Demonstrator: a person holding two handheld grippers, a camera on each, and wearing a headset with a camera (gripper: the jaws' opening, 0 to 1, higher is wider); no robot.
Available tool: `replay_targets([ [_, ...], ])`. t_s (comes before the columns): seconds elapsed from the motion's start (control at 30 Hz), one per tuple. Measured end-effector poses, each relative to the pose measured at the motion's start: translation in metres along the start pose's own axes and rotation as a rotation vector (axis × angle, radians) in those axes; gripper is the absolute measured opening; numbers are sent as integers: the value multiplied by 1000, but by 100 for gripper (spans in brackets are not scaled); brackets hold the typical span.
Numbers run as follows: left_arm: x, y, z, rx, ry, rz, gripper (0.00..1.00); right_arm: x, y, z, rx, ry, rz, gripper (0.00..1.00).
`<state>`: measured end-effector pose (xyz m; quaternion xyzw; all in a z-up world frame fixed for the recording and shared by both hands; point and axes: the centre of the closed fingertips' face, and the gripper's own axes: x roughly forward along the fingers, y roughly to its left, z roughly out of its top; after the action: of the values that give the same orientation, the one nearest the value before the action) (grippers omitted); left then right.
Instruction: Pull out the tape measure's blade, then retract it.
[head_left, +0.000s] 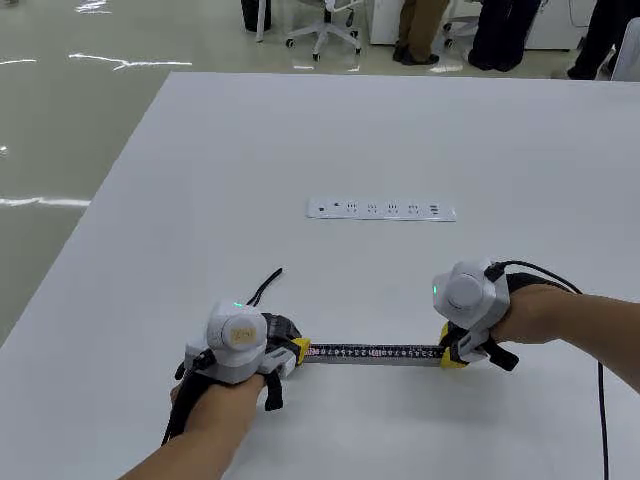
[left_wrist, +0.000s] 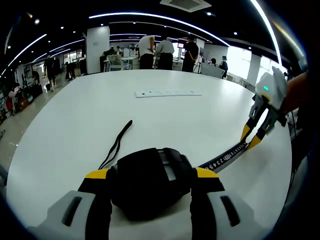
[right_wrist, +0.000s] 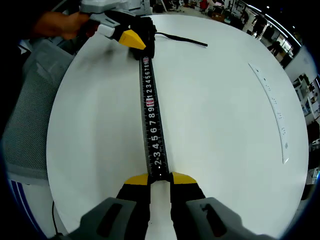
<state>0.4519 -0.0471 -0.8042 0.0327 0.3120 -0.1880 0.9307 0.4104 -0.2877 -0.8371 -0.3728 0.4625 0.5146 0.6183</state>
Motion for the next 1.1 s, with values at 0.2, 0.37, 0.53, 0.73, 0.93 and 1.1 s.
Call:
replay_targets([
  [0.2,-1,0,-1,2,0,2,60,1,0,4,-4,-4,1,14],
  [0.37,-1,0,-1,4,4,1,60,2,1,7,-11,0,4,14],
  [0.53,-1,-1,0,4,3,0,60,2,2,10,-7,-4,2,14],
  [0.73,-1,-1,0,4,2,0,60,4,3,12,-8,-3,4,14],
  [0.93,-1,-2,0,5,1,0,60,5,3,16,-5,-5,4,14],
  [1.1,0,-2,0,4,2,1,60,6,3,19,-5,-6,4,14],
])
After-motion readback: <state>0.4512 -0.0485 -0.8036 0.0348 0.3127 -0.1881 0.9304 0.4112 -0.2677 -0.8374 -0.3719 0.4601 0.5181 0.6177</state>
